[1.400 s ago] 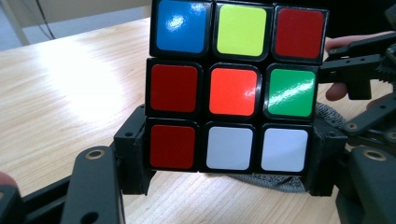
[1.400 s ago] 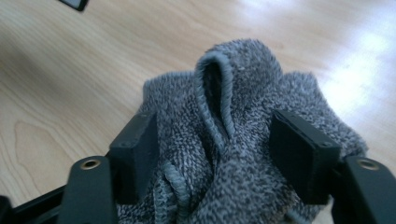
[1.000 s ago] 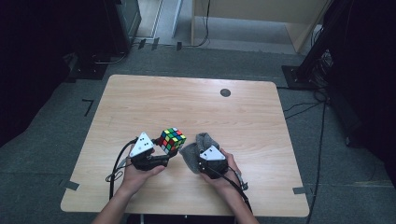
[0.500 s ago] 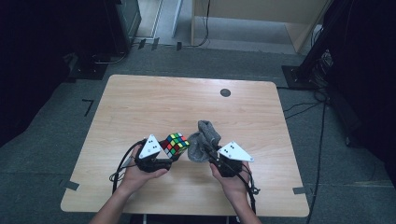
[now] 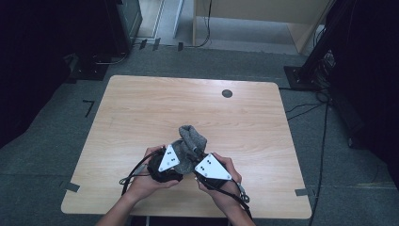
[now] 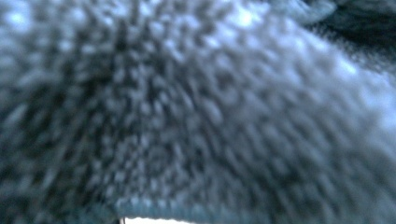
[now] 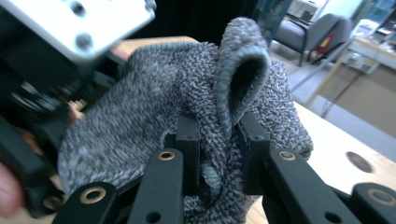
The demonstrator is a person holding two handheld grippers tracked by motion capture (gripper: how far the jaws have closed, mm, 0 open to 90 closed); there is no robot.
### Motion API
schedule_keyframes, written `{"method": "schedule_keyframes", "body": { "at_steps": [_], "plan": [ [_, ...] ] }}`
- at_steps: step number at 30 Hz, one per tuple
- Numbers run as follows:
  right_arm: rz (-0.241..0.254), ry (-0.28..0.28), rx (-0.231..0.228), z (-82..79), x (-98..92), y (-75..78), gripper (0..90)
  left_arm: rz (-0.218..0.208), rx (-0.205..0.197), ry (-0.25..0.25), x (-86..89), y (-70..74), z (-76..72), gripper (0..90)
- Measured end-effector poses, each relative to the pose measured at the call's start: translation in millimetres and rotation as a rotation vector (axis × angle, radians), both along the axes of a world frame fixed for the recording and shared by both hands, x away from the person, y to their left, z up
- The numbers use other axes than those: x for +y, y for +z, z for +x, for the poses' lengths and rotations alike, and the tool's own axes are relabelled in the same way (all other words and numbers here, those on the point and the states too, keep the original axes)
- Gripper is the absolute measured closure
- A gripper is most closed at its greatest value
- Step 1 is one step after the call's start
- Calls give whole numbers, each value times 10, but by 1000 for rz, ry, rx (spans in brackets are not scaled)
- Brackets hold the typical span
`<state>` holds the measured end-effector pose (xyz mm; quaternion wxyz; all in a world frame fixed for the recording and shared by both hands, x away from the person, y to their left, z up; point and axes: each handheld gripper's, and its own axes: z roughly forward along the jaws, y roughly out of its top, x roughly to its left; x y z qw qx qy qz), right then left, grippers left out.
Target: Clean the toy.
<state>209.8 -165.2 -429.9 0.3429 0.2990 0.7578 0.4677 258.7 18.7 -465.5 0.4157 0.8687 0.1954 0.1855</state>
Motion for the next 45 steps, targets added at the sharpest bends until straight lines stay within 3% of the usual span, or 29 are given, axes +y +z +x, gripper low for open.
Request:
{"method": "schedule_keyframes", "body": {
  "at_steps": [2,4,5,7,10,11,13,15,16,22,24,26,28,30,31,33,36,37,38,39,40,41,42,43,44,45],
  "plan": [
    [-3,-29,20,44,-45,-24,761,-4,7,-5,8,-4,2,340],
    [-58,-90,41,89,-81,-73,762,-65,22,-18,44,41,1,340],
    [-60,-107,43,103,-113,-97,761,-73,18,-10,49,64,2,340],
    [25,-104,54,83,-180,-73,758,-55,21,-13,48,84,12,340],
    [48,-33,-20,-16,-130,50,755,-14,2,-4,13,46,-1,340],
    [28,0,-38,-57,-69,81,753,-3,-2,-1,-4,39,-12,340],
    [-57,51,-52,-121,95,79,744,9,-12,4,-30,47,-38,340],
    [-178,41,-113,-159,227,17,741,31,-19,20,-37,46,-54,341],
    [-208,33,-125,-158,247,-2,741,35,-14,18,-26,45,-51,341],
    [-184,-68,-89,-29,46,9,745,12,5,22,3,37,-34,341],
    [-141,-46,-87,-40,0,26,742,11,12,21,5,39,-24,341],
    [-116,13,-108,-102,30,47,738,13,15,25,2,30,-14,341],
    [-173,70,-132,-154,137,27,733,10,15,20,3,35,-20,341],
    [-258,61,-169,-167,216,-27,735,17,4,27,7,37,-25,341],
    [-256,45,-163,-150,205,-31,738,20,3,22,20,41,-20,341],
    [-178,7,-108,-75,90,11,741,5,-5,17,49,48,-18,341],
    [-29,-93,-66,8,-168,106,741,-96,-18,-37,132,87,-26,341],
    [47,-98,-48,16,-242,130,740,-123,-33,-57,151,95,-35,341],
    [109,-64,-36,20,-284,142,740,-150,-45,-75,162,102,-48,341],
    [137,-17,-18,16,-288,144,739,-180,-54,-95,173,112,-62,341],
    [128,23,-11,22,-264,136,739,-213,-64,-115,185,126,-80,341],
    [112,28,-11,21,-232,118,741,-217,-80,-117,193,136,-92,341],
    [121,21,-26,17,-228,101,742,-219,-93,-115,202,137,-100,341],
    [140,22,-10,28,-245,91,743,-225,-102,-117,221,141,-102,341],
    [137,15,9,52,-266,74,743,-238,-109,-117,243,145,-104,341],
    [104,-10,19,87,-288,51,743,-260,-107,-120,268,155,-99,341]
  ]
}}
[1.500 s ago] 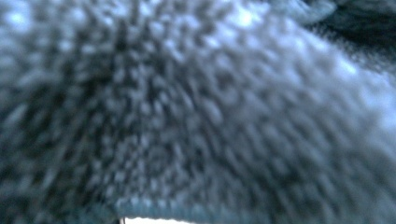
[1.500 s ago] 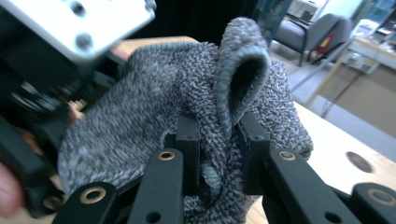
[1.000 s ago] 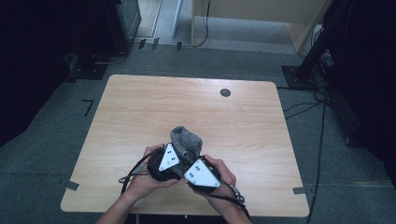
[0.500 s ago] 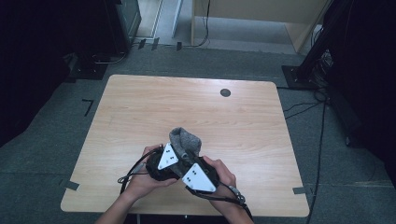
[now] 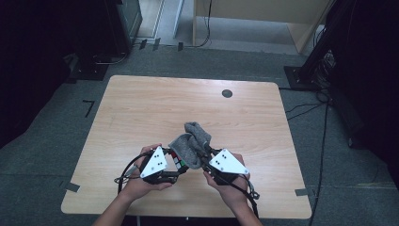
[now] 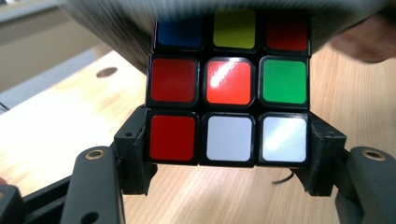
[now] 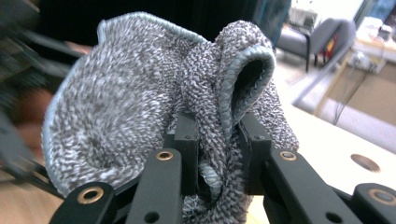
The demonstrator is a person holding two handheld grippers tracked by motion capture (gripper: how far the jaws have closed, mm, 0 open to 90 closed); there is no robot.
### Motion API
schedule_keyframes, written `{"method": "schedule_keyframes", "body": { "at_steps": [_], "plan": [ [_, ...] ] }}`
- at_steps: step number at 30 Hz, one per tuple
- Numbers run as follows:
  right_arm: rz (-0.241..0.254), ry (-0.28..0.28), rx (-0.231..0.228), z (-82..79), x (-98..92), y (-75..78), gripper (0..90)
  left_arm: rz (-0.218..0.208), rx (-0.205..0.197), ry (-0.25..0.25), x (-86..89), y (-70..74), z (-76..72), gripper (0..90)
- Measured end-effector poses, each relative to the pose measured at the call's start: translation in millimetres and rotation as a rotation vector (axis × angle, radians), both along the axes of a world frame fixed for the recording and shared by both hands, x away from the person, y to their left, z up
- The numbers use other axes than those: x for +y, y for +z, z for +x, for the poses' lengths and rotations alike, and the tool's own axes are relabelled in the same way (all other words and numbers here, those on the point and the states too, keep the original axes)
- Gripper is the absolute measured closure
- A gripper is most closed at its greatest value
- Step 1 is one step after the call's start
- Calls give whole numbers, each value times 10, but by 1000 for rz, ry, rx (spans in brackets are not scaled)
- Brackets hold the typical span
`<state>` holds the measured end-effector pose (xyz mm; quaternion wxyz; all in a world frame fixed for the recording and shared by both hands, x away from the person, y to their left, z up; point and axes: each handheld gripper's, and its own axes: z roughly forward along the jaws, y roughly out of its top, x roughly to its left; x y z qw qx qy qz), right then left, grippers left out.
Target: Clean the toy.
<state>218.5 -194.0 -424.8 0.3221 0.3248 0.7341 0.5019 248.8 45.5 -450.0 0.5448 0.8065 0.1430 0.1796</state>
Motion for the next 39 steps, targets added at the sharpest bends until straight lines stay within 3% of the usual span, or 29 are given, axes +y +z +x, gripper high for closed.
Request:
{"method": "schedule_keyframes", "body": {
  "at_steps": [2,3,5,7,10,12,14,16,17,18,20,22,24,26,27,28,30,31,32,35,37,39],
  "plan": [
    [-51,-42,60,81,-58,-55,743,-57,13,-10,49,33,18,341],
    [-42,-69,84,95,-90,-79,743,-65,10,-6,61,44,25,341],
    [25,-75,68,77,-141,-61,740,-29,3,19,58,31,37,341],
    [71,-52,-11,-5,-123,28,738,5,5,35,41,-10,46,341],
    [68,28,-105,-135,1,136,734,5,2,18,12,-24,27,341],
    [23,57,-97,-147,85,120,734,-2,-11,3,3,0,-10,341],
    [0,28,-87,-106,76,48,736,1,-20,2,19,4,-10,341],
    [-17,-14,8,1,-1,-13,737,-34,-10,2,54,7,9,341],
    [-27,-42,36,38,-45,-37,737,-54,0,1,70,16,18,342],
    [-5,-59,47,48,-89,-46,737,-59,-1,4,74,22,24,342],
    [71,-35,26,21,-147,14,737,-29,-11,15,63,8,23,342],
    [107,11,-32,-53,-125,114,737,-18,-6,19,42,-16,20,341],
    [97,70,-58,-112,-47,161,735,-35,-1,4,27,-10,10,341],
    [29,63,-50,-107,33,118,737,-41,-10,0,29,14,-13,341],
    [31,46,-45,-89,23,81,738,-51,-10,-7,46,20,-14,341],
    [42,30,-12,-47,-7,44,738,-75,-2,-12,72,28,-8,341],
    [13,-33,50,41,-82,-29,740,-140,21,-14,136,60,23,342],
    [25,-53,63,65,-128,-54,740,-162,32,-12,164,74,41,342],
    [70,-53,68,77,-177,-59,740,-174,39,-9,186,78,55,342],
    [167,-24,70,74,-222,-21,739,-234,88,-13,238,62,96,342],
    [194,39,74,56,-172,-30,739,-274,119,-16,250,60,119,342],
    [216,110,110,52,-90,-74,737,-317,148,-27,263,59,130,342]
  ]
}}
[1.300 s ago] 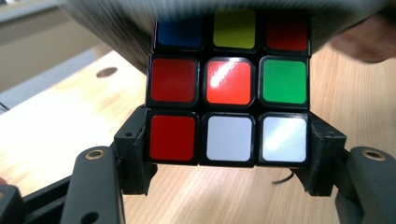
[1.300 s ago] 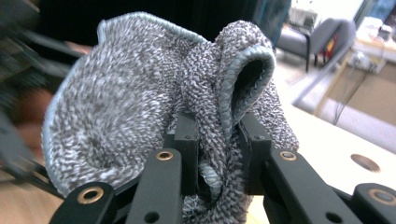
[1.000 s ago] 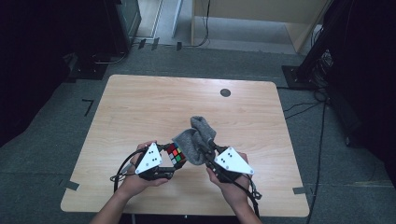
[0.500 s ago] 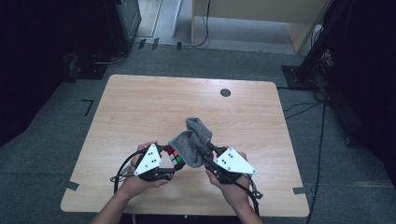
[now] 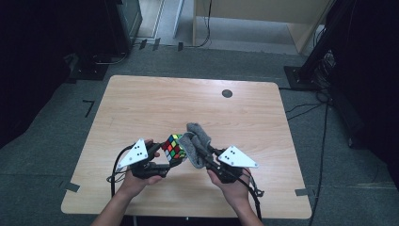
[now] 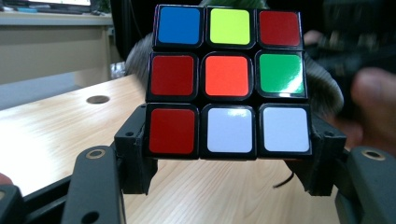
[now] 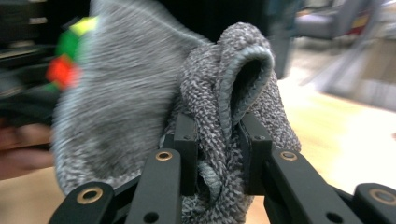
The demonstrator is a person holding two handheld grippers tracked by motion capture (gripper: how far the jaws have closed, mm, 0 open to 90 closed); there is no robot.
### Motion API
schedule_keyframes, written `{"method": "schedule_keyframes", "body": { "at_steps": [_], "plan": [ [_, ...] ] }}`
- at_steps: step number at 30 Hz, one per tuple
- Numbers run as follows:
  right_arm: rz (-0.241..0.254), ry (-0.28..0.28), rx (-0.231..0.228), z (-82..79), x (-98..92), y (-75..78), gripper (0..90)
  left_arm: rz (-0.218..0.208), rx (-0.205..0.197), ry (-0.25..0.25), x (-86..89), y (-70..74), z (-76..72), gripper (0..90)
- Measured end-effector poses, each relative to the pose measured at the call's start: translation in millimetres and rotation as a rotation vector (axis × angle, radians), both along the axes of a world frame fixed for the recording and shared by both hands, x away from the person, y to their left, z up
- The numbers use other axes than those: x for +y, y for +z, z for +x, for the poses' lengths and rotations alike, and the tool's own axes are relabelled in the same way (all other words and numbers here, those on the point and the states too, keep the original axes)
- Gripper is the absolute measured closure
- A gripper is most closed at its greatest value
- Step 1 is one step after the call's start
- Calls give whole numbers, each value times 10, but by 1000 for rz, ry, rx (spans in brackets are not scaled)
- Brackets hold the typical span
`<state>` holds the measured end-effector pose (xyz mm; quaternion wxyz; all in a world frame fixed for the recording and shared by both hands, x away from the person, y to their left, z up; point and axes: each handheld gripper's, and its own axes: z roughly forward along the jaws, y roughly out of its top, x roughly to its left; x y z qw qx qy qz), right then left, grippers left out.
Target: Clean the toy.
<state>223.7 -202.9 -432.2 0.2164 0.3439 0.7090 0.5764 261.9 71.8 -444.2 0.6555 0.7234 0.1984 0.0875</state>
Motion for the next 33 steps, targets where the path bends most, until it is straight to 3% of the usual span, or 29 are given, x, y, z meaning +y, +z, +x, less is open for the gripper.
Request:
{"method": "schedule_keyframes", "body": {
  "at_steps": [2,3,7,9,10,14,16,19,22,24,26,29,31,33],
  "plan": [
    [60,74,63,12,75,-75,738,-64,42,-19,19,-8,17,342],
    [62,100,89,18,114,-117,739,-79,53,-17,26,-6,23,342],
    [-18,196,152,35,260,-248,738,-98,60,-3,73,18,41,342],
    [-50,163,142,37,265,-248,738,-94,64,1,88,15,51,343],
    [-37,135,127,38,231,-226,739,-90,63,3,84,10,51,342],
    [109,10,15,-9,8,-61,738,-60,60,-9,33,-9,35,343],
    [102,21,3,-25,8,-37,735,-67,64,-17,9,-7,29,342],
    [79,74,45,-29,120,-131,733,-70,63,-8,20,-2,27,342],
    [9,159,115,4,241,-248,731,-84,67,8,58,14,36,342],
    [-49,141,95,-11,278,-264,731,-92,71,12,67,19,42,342],
    [-17,113,71,-13,219,-211,733,-89,72,6,60,16,36,342],
    [95,19,12,-29,58,-104,735,-63,65,-2,14,-4,22,342],
    [96,-2,-20,-52,35,-69,735,-64,67,-11,-13,-8,10,342],
    [84,30,-1,-54,90,-98,734,-71,72,-10,-17,-5,6,342]
  ]
}}
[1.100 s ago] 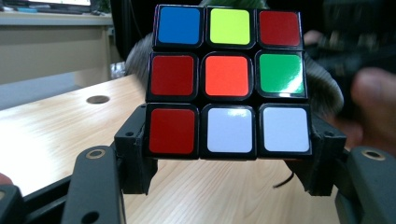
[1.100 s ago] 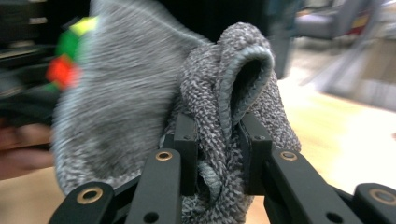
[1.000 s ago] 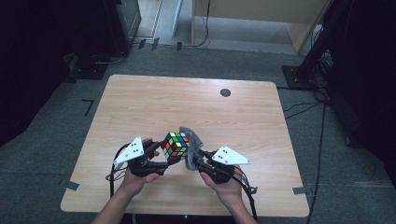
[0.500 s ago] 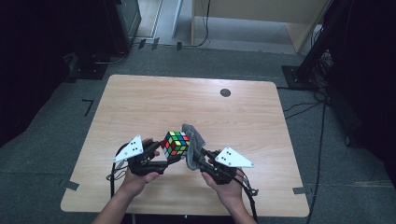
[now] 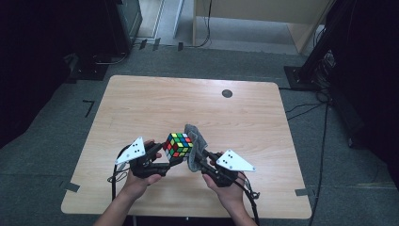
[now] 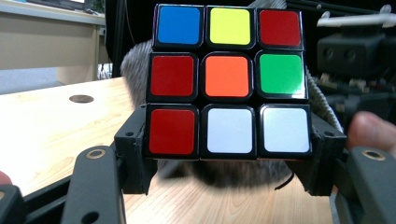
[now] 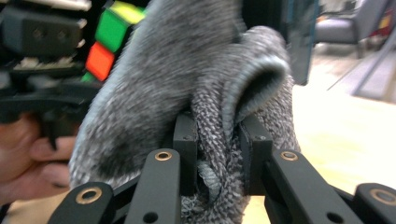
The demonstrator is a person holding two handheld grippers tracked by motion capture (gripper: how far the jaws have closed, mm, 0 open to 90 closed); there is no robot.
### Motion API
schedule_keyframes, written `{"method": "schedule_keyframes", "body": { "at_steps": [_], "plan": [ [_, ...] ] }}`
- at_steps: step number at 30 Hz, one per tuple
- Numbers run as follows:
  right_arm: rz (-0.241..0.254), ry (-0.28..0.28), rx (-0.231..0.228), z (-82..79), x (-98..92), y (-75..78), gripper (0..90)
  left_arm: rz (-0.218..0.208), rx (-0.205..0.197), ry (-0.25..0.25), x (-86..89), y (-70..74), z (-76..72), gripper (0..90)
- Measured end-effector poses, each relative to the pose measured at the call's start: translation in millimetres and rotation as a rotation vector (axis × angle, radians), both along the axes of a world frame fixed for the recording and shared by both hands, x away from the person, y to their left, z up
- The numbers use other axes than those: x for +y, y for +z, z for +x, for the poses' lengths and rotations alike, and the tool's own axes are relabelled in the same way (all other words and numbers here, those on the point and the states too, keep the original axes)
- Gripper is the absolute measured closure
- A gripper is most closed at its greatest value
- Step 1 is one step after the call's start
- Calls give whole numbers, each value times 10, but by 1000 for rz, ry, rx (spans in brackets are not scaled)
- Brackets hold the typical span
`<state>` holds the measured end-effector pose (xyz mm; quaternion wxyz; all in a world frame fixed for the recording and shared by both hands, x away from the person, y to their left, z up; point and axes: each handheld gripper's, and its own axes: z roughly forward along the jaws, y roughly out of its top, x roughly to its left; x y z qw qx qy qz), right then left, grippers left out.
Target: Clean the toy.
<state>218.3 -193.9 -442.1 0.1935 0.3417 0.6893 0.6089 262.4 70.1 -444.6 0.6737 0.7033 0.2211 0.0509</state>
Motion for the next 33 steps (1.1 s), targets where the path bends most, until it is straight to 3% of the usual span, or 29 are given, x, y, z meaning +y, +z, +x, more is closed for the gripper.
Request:
{"method": "schedule_keyframes", "body": {
  "at_steps": [5,7,9,12,17,20,22,24,27,30,31,33],
  "plan": [
    [-66,119,91,21,199,-175,732,-55,14,43,49,28,15,342],
    [-62,162,116,7,277,-221,733,-78,29,51,40,19,18,342],
    [-51,210,120,-19,349,-232,735,-54,27,37,-2,-1,7,342],
    [-21,225,101,-58,390,-193,740,-16,15,21,-76,-21,-25,342],
    [102,136,120,-10,225,-179,759,-43,12,26,-58,11,-31,343],
    [111,38,139,51,109,-208,759,-47,7,35,-12,27,-18,343],
    [81,-59,151,94,12,-223,757,-37,13,43,14,30,-2,343],
    [13,-124,119,134,-83,-229,752,-32,27,49,36,18,24,342],
    [-66,-143,115,216,-176,-256,700,-14,70,45,45,-2,72,342],
    [-112,-127,126,295,-214,-322,549,12,117,48,44,-27,119,342],
    [-133,-126,118,311,-222,-332,481,15,131,52,49,-32,135,342],
    [-166,-117,57,324,-240,-322,406,13,154,53,74,-36,164,341]
  ]
}}
